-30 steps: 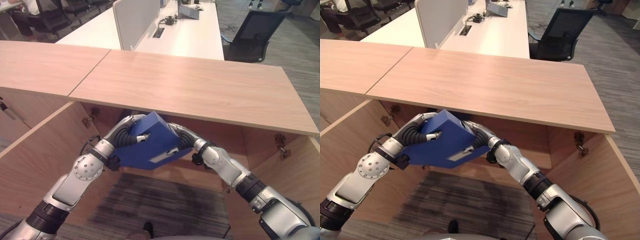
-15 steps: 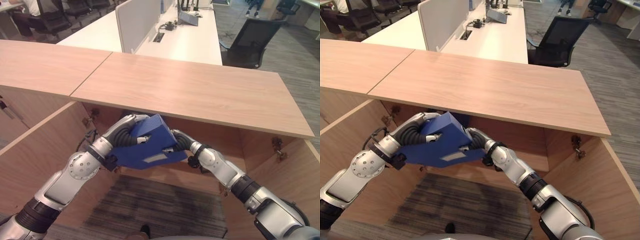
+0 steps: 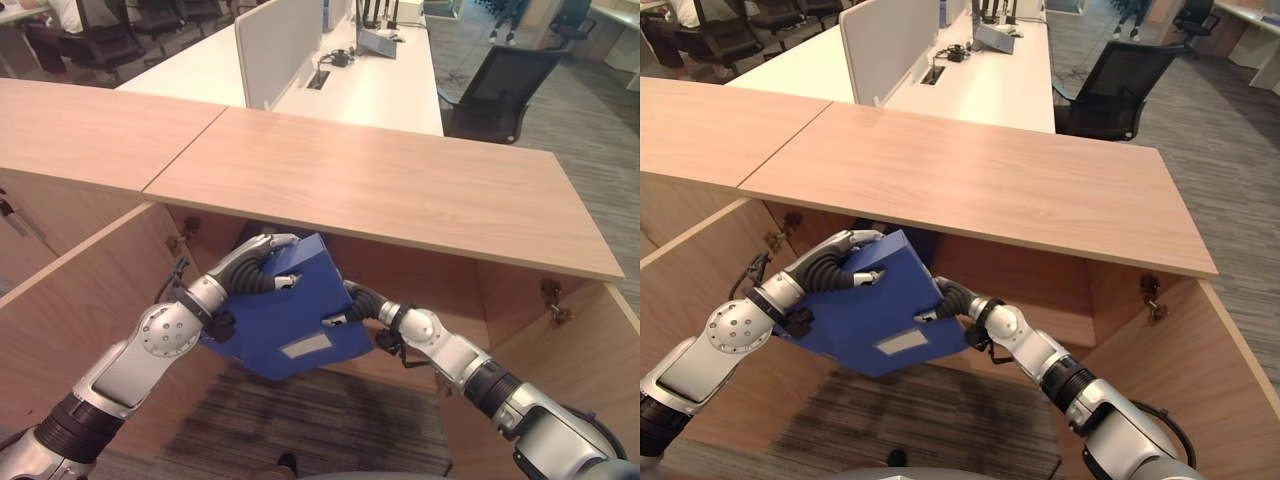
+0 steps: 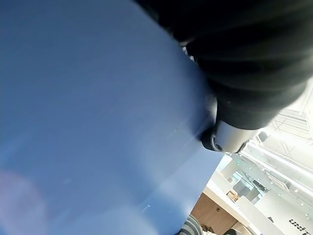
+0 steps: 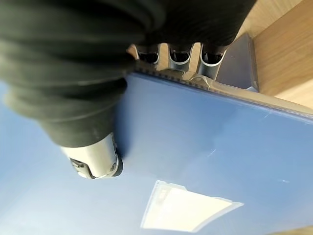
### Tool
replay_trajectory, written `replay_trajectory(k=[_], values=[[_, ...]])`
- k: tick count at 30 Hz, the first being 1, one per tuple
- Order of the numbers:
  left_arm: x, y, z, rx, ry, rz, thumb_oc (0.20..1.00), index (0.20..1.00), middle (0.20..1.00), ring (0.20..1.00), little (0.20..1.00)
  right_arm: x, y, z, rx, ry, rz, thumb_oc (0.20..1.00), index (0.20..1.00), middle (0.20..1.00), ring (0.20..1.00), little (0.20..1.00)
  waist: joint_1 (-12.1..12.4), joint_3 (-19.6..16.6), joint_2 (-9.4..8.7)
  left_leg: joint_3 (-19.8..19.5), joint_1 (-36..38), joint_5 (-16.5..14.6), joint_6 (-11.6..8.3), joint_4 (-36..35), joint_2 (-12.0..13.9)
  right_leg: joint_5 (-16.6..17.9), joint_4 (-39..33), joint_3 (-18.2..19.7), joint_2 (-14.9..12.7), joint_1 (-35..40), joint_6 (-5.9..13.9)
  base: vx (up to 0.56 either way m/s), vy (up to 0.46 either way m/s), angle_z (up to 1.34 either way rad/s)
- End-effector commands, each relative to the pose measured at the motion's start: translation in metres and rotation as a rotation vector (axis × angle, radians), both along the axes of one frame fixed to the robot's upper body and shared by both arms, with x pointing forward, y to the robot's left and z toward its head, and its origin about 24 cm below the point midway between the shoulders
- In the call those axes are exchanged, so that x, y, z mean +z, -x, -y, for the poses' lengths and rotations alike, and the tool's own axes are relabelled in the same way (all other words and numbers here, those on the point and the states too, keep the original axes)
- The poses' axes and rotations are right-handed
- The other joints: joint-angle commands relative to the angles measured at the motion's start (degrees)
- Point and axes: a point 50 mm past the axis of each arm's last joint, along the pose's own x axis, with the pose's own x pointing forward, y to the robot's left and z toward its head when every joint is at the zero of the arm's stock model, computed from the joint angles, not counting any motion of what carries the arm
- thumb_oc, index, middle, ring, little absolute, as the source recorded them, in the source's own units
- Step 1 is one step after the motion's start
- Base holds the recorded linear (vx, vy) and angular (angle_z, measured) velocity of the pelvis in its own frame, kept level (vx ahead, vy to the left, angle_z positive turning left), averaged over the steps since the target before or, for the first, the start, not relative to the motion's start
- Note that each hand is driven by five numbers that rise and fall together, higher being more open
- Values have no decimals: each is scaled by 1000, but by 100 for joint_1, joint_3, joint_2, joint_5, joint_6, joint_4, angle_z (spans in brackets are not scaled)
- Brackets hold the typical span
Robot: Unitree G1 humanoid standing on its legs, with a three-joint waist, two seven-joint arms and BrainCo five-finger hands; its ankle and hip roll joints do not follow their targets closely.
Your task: Put the empty folder in the office cabinet
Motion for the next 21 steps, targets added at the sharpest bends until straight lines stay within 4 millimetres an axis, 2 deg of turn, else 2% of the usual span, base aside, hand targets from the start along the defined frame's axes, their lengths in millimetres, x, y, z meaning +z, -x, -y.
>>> replay_trajectory(k=[1, 2, 3, 7, 8, 9, 11, 12, 13, 16, 17, 21], values=[[67, 11, 51, -301, 196, 329, 931, 931, 931, 931, 931, -7, 20, -46, 141, -185, -157, 200, 200, 200, 200, 200, 161, -169, -170, -97, -82, -652, -162, 11, 134, 321, 12, -241, -599, -43, 448, 0, 0, 0], [61, 8, 48, -281, 192, 286, 1000, 1000, 1000, 1000, 1000, -11, 20, -41, 124, -171, -164, 200, 200, 200, 200, 200, 152, -170, -162, -94, -87, -646, -163, 11, 136, 322, 12, -239, -601, -47, 446, 0, 0, 0], [60, 8, 48, -282, 192, 285, 1000, 1000, 1000, 1000, 1000, -12, 21, -41, 124, -171, -164, 200, 200, 200, 200, 200, 152, -176, -161, -95, -90, -646, -163, 11, 137, 322, 12, -240, -600, -49, 446, 0, 0, 0], [29, 3, 19, -135, 206, 111, 1000, 1000, 1000, 1000, 1000, -43, 31, -17, 82, -19, -221, 200, 200, 200, 200, 200, 157, -147, -122, -100, -69, -673, -175, 11, 153, 300, 12, -251, -592, -22, 446, 0, 0, 0], [29, 3, 18, -134, 206, 111, 1000, 1000, 1000, 1000, 1000, -43, 31, -17, 83, -19, -221, 200, 200, 200, 200, 200, 147, -154, -125, -103, -89, -651, -168, 11, 145, 317, 12, -254, -600, -38, 443, 0, 0, 0], [3, 2, 3, -39, 262, -15, 1000, 1000, 1000, 1000, 1000, -60, 37, -3, 28, 22, -285, 200, 200, 200, 200, 200, 168, -138, -113, -113, -71, -668, -171, 11, 147, 305, 12, -252, -589, -22, 438, 1, -14, 4], [-21, 4, -10, 49, 325, -128, 1000, 1000, 1000, 1000, 1000, -73, 42, 8, -28, 41, -336, 200, 200, 200, 200, 200, 176, -120, -101, -121, -88, -653, -168, 11, 147, 304, 12, -253, -582, -23, 427, 5, -11, 2], [-48, 9, -26, 171, 375, -230, 1000, 1000, 1000, 1000, 1000, -83, 46, 20, -97, 40, -386, 200, 200, 200, 200, 200, 193, -87, -90, -151, -113, -634, -162, 11, 149, 299, 12, -262, -568, -24, 411, -13, -38, 6], [-61, 12, -34, 240, 389, -272, 1000, 1000, 1000, 1000, 1000, -88, 49, 25, -133, 34, -411, 200, 200, 200, 200, 200, 203, -81, -89, -171, -132, -626, -159, 11, 155, 289, 12, -269, -561, -27, 399, -12, -49, 5], [-87, 24, -51, 361, 417, -359, 1000, 1000, 1000, 1000, 1000, -95, 53, 39, -230, -10, -456, 200, 200, 200, 200, 200, 225, -61, -74, -224, -177, -597, -164, 11, 170, 265, 14, -307, -544, -19, 381, -6, -66, 7], [-104, 35, -67, 471, 402, -408, 1000, 1000, 1000, 1000, 1000, -101, 58, 50, -313, -46, -496, 200, 200, 200, 200, 200, 265, -47, -40, -285, -221, -564, -186, 11, 201, 215, 23, -359, -505, -13, 348, -1, -109, 14], [-122, 45, -78, 569, 420, -466, 1000, 1000, 1000, 1000, 1000, -105, 62, 60, -388, -85, -530, 200, 200, 200, 200, 200, 291, -24, 3, -355, -266, -511, -230, 11, 266, 138, 28, -395, -425, -2, 288, -7, -92, 11]])
